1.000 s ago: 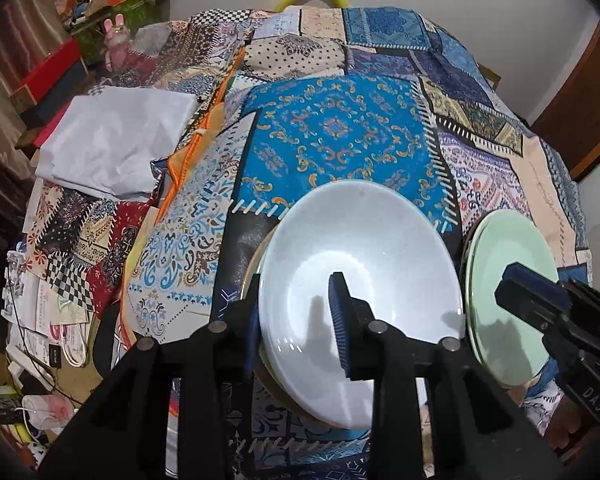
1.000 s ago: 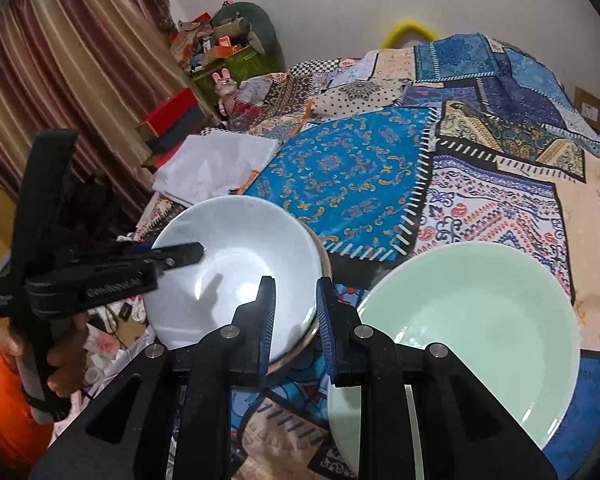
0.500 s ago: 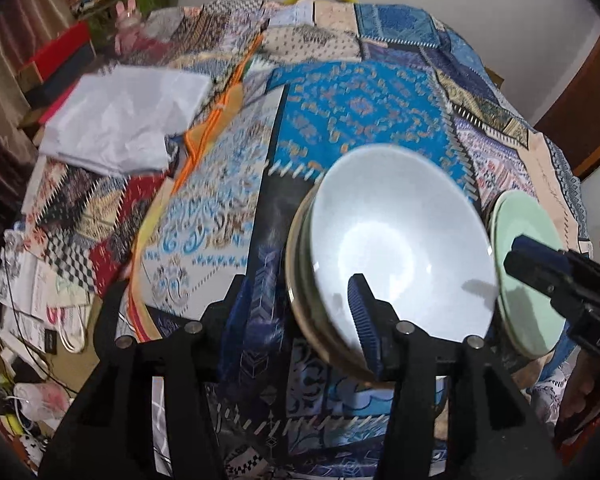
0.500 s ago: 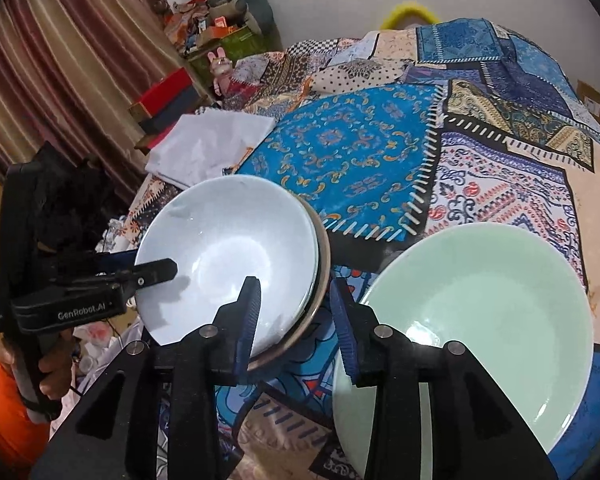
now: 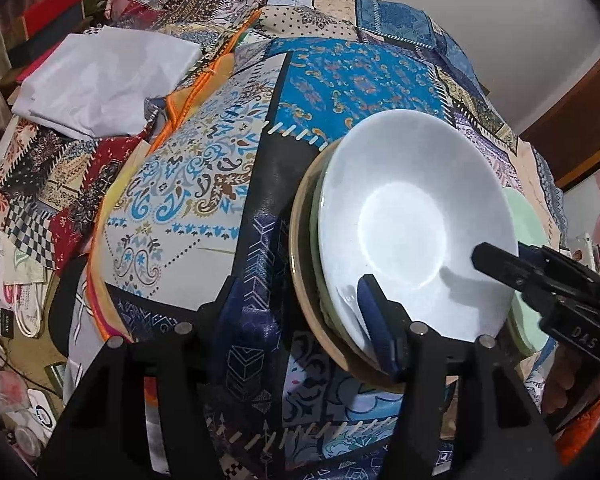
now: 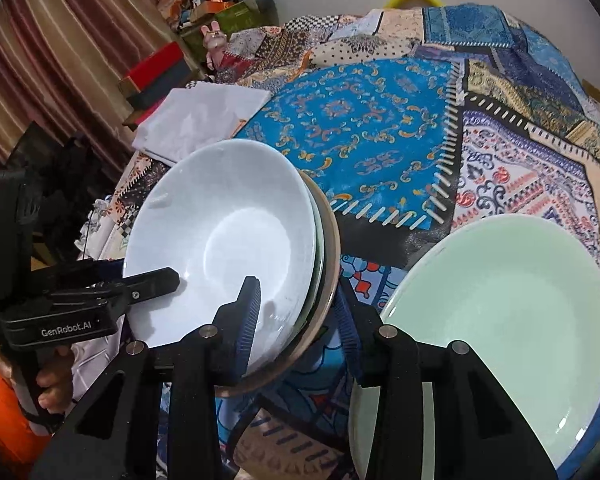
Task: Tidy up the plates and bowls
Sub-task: 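Close both grippers on the rims of the nested bowl stack, then lift the nested bowls with both grippers and carry them over the plate stack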
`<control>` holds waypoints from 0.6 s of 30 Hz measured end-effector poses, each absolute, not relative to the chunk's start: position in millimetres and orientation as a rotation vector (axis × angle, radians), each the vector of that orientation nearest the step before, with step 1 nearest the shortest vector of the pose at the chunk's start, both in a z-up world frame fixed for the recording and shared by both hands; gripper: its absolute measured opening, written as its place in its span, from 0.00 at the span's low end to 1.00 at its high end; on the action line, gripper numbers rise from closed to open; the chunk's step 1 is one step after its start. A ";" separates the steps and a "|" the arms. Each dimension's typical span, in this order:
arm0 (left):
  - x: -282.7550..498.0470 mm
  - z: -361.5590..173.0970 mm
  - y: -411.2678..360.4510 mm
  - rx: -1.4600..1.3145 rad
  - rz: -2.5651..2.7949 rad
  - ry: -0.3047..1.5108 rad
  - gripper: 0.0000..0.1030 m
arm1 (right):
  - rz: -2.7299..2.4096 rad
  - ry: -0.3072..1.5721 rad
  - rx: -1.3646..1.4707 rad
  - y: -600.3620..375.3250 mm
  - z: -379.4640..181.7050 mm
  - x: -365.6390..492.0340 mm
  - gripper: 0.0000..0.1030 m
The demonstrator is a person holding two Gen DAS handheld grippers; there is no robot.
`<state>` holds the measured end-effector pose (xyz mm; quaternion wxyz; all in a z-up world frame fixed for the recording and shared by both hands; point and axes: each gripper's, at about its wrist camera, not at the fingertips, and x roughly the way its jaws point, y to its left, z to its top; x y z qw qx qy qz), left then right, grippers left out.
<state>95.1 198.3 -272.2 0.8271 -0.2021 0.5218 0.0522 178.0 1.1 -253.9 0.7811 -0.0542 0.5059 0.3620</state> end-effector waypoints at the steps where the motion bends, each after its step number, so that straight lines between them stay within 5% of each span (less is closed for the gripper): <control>1: 96.4 -273.5 198.1 -0.432 0.109 1.113 0.58 | 0.783 1.104 -0.115 2.5 -256.7 179.0 0.35; 11: 104.9 -274.6 184.5 -0.370 0.100 1.116 0.44 | 0.773 1.124 -0.134 13.0 -267.4 180.1 0.35; 13: 106.8 -275.1 183.0 -0.380 0.079 1.118 0.34 | 0.773 1.112 -0.142 13.4 -267.1 178.1 0.35; 18: 110.3 -271.9 180.2 -0.378 0.100 1.113 0.34 | 0.764 1.115 -0.127 13.0 -265.9 179.3 0.32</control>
